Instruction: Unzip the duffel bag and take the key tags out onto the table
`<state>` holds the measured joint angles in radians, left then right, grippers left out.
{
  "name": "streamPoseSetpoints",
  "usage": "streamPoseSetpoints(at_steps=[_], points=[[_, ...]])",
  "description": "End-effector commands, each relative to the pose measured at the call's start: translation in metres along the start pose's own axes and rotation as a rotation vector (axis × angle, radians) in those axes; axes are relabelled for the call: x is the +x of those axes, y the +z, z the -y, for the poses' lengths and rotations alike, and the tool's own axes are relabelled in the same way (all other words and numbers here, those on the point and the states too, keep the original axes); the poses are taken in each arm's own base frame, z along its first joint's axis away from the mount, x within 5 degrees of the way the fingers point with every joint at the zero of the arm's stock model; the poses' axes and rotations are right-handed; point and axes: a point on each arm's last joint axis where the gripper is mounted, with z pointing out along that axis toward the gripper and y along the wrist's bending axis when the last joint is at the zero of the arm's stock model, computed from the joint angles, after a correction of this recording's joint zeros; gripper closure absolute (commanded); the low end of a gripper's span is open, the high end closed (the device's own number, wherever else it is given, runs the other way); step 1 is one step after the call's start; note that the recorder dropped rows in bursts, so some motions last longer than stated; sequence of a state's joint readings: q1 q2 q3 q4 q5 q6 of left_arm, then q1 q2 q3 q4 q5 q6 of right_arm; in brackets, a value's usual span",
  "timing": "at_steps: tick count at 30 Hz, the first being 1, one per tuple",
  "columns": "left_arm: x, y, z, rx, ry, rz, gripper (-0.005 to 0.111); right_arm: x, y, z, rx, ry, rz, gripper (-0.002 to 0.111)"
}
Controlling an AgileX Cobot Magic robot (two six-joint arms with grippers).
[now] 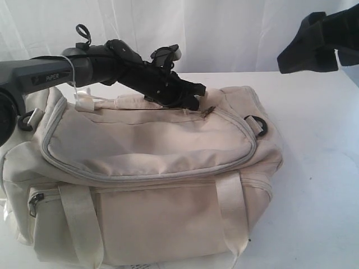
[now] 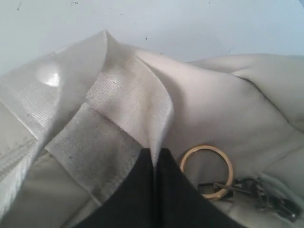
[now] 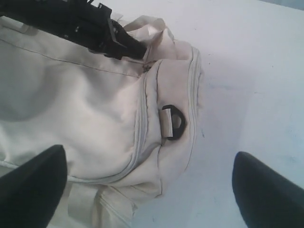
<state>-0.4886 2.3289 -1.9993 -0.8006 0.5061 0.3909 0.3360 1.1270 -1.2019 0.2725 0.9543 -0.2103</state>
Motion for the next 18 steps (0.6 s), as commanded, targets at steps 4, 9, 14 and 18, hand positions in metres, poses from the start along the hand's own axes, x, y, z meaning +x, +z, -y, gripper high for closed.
streamPoseSetpoints(at_steps=[4, 9, 14, 18], points=[[-0.041, -0.064, 0.052, 0.085, 0.200, 0.072, 0.106, -0.002, -0.001, 0.002, 0.009, 0.012, 0.034, 0.022], [-0.058, -0.102, 0.077, 0.094, 0.293, 0.154, 0.107, -0.007, 0.013, 0.006, 0.018, -0.047, 0.038, 0.022], [-0.062, -0.114, 0.085, 0.100, 0.306, 0.180, 0.107, -0.021, 0.049, 0.011, -0.017, -0.135, 0.103, 0.022], [-0.059, -0.113, 0.086, 0.120, 0.308, 0.149, 0.107, -0.033, 0.109, 0.017, -0.107, -0.090, 0.163, 0.022]])
